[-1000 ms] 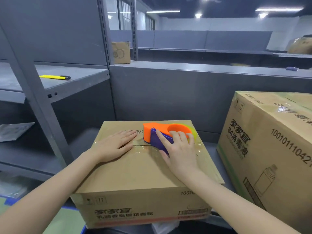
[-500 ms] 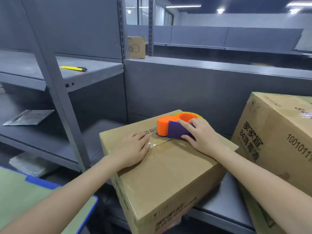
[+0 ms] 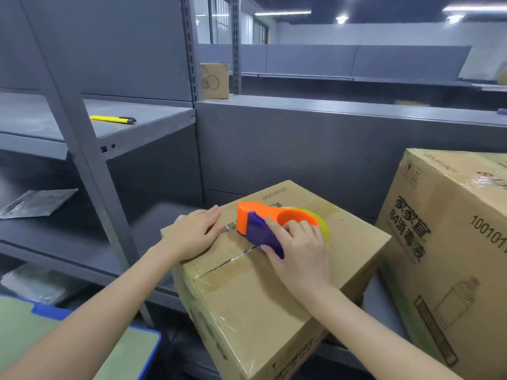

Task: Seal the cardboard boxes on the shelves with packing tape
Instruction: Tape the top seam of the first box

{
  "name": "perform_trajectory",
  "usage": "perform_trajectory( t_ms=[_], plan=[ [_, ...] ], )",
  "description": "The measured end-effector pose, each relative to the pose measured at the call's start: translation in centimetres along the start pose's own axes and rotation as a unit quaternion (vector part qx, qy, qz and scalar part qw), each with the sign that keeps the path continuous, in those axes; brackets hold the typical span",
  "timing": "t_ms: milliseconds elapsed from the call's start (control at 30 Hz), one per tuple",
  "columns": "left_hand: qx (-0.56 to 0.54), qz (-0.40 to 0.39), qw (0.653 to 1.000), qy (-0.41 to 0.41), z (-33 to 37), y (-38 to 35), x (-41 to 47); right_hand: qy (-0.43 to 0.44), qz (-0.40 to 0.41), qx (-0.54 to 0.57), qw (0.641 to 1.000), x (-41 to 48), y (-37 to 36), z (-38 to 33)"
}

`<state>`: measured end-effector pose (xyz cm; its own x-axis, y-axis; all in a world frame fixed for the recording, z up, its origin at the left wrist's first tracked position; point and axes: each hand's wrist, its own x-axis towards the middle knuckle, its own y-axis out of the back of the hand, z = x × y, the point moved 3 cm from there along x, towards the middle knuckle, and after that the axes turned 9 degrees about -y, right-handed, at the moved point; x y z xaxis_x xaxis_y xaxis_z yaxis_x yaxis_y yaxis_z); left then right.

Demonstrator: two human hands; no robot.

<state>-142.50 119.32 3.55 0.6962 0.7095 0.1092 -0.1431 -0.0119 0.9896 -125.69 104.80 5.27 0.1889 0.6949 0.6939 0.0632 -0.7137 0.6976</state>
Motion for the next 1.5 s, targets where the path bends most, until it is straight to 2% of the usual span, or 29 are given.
perform_trajectory(
  t_ms=[67, 167, 267, 367, 467, 567, 600, 667, 733, 833, 933, 1000, 1133, 1200, 1400, 1500],
  plan=[
    [-0.005, 0.021, 0.999, 0.038, 0.7, -0.1, -0.4, 0.032, 0.002, 0.006, 0.999, 0.8, -0.4, 1.0],
    [-0.006, 0.067, 0.987, 0.142, 3.2, -0.3, -1.3, 0.077, -0.020, 0.046, 0.996, 3.0, -1.0, 3.9],
    [0.004, 0.041, 0.976, 0.213, 7.0, -1.4, -1.2, 0.112, -0.081, 0.000, 0.990, 5.5, -1.4, 7.3],
    [-0.006, 0.020, 0.973, 0.228, 9.1, -1.8, -0.1, 0.143, -0.101, -0.073, 0.982, 7.0, -1.6, 9.1],
    [-0.027, 0.045, 0.973, 0.226, 9.0, -1.3, 0.8, 0.135, -0.080, -0.122, 0.980, 7.5, -1.8, 8.8],
    [-0.162, 0.126, 0.963, 0.177, 8.4, -0.9, 1.2, 0.101, -0.111, -0.155, 0.977, 7.5, -3.0, 7.7],
    [-0.240, 0.145, 0.948, 0.153, 8.2, -0.5, 1.2, 0.081, -0.125, -0.149, 0.977, 7.6, -3.4, 7.4],
    [-0.411, 0.142, 0.894, 0.108, 7.8, 0.6, 1.9, 0.060, -0.122, -0.127, 0.983, 8.2, -3.8, 7.2],
    [-0.516, 0.130, 0.839, 0.112, 6.9, 1.3, 3.0, 0.075, -0.112, -0.102, 0.986, 8.8, -3.8, 7.2],
    [-0.617, 0.096, 0.774, 0.108, 6.6, 1.9, 4.1, 0.079, -0.096, -0.063, 0.990, 9.6, -2.9, 7.7],
    [-0.707, 0.086, 0.693, 0.112, 7.1, 2.5, 4.2, 0.076, -0.074, -0.017, 0.994, 10.5, -0.7, 7.5],
    [-0.753, 0.048, 0.648, 0.105, 6.7, 2.9, 4.1, 0.072, -0.109, 0.017, 0.991, 10.9, 1.2, 6.9],
    [-0.799, -0.041, 0.595, 0.077, 5.7, 3.8, 3.1, 0.018, -0.196, 0.057, 0.979, 11.1, 3.9, 5.3],
    [-0.801, -0.066, 0.590, 0.079, 5.0, 3.9, 2.6, -0.006, -0.224, 0.084, 0.971, 10.8, 4.7, 4.3],
    [-0.758, -0.137, 0.634, 0.067, 3.4, 3.4, 1.0, -0.077, -0.297, 0.121, 0.944, 9.3, 5.2, 1.8],
    [-0.753, -0.146, 0.635, 0.091, 3.2, 2.9, 0.6, -0.089, -0.341, 0.132, 0.927, 8.9, 5.2, 1.0]
  ],
)
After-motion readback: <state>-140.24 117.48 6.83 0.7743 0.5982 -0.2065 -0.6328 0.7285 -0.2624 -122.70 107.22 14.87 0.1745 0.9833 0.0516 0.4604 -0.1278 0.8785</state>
